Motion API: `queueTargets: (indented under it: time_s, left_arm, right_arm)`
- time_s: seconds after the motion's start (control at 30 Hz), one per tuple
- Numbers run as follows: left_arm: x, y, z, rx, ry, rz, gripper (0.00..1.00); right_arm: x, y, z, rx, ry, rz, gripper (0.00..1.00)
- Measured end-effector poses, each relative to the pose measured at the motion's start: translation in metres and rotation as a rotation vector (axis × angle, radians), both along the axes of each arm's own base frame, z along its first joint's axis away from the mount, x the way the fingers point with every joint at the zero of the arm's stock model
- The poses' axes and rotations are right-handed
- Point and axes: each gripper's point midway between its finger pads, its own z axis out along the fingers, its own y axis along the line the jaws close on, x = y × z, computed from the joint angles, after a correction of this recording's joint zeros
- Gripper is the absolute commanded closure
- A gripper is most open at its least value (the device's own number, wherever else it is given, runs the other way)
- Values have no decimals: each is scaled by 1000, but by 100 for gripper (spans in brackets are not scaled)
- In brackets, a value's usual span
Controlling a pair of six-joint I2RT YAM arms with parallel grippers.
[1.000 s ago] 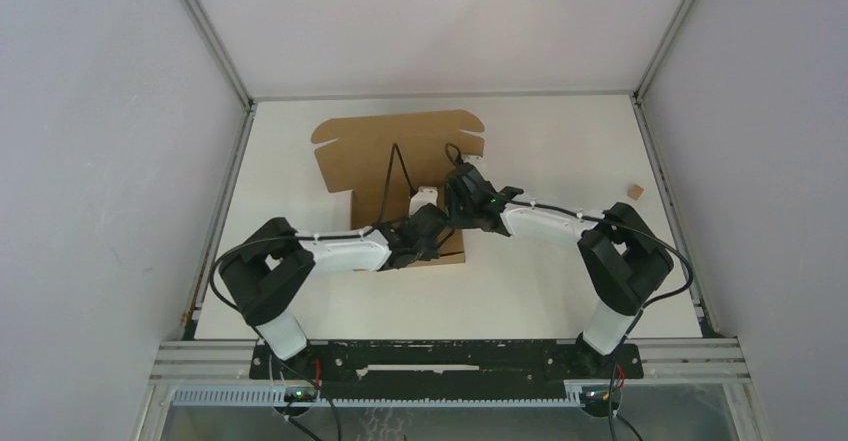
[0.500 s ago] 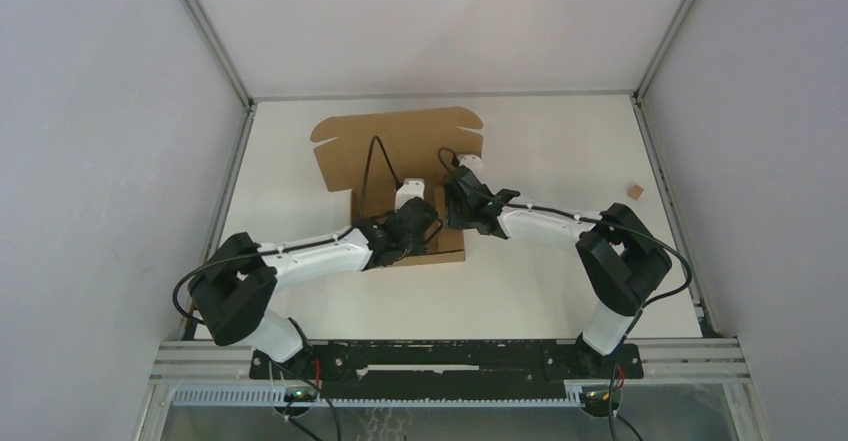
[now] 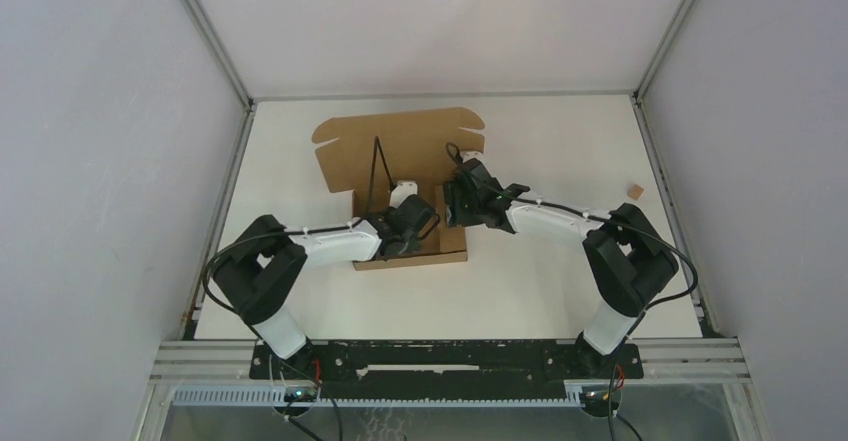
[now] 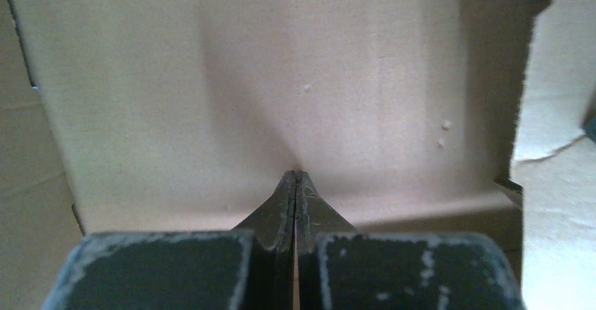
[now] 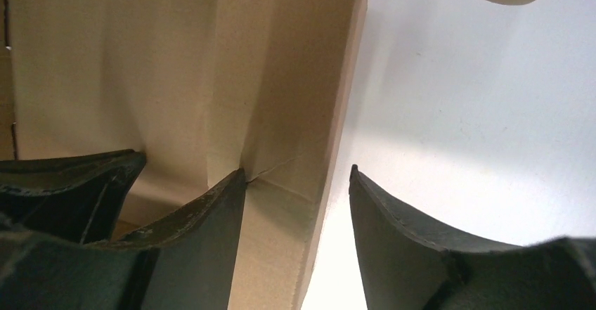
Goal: Fold the paper box
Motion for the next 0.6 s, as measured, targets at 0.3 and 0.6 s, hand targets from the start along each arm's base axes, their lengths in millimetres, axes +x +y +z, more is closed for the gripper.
queueTargets:
  time_s: [0.3, 0.6]
  left_arm:
    - [5, -4, -4, -18, 2, -15, 100]
    - [9, -8, -4, -41, -1, -25, 100]
  right_arm:
    - [10, 1, 1, 119, 57, 30, 34]
    - [20, 16, 14, 221, 27, 73, 29]
